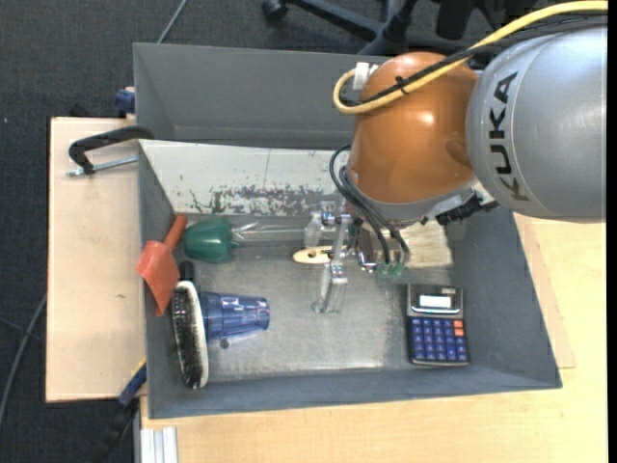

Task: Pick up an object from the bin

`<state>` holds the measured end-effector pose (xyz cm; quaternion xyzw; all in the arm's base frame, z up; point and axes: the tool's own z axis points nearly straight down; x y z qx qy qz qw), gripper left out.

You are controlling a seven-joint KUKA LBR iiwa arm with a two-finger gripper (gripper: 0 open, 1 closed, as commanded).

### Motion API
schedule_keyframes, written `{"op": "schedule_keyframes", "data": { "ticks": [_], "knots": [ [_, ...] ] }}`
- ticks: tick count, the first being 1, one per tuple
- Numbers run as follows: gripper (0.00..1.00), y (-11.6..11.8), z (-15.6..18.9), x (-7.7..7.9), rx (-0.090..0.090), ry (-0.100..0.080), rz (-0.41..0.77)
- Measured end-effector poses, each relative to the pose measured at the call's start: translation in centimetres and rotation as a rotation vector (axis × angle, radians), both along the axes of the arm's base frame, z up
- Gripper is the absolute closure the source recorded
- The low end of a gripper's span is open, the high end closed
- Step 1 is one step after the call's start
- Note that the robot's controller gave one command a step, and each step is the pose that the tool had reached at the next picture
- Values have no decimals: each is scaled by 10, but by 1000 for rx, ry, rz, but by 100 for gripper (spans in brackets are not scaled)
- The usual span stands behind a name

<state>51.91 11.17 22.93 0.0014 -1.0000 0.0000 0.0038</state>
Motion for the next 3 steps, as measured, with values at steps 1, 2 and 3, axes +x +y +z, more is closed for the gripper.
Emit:
{"op": "schedule_keyframes", "data": {
  "ticks": [1, 2, 3],
  "knots": [
    [0, -1, 5, 2, 2, -9, -3],
    [0, 27, -66, 0, 2, -9, 95],
    [0, 87, -66, -4, 8, -18, 174]
  ]
}}
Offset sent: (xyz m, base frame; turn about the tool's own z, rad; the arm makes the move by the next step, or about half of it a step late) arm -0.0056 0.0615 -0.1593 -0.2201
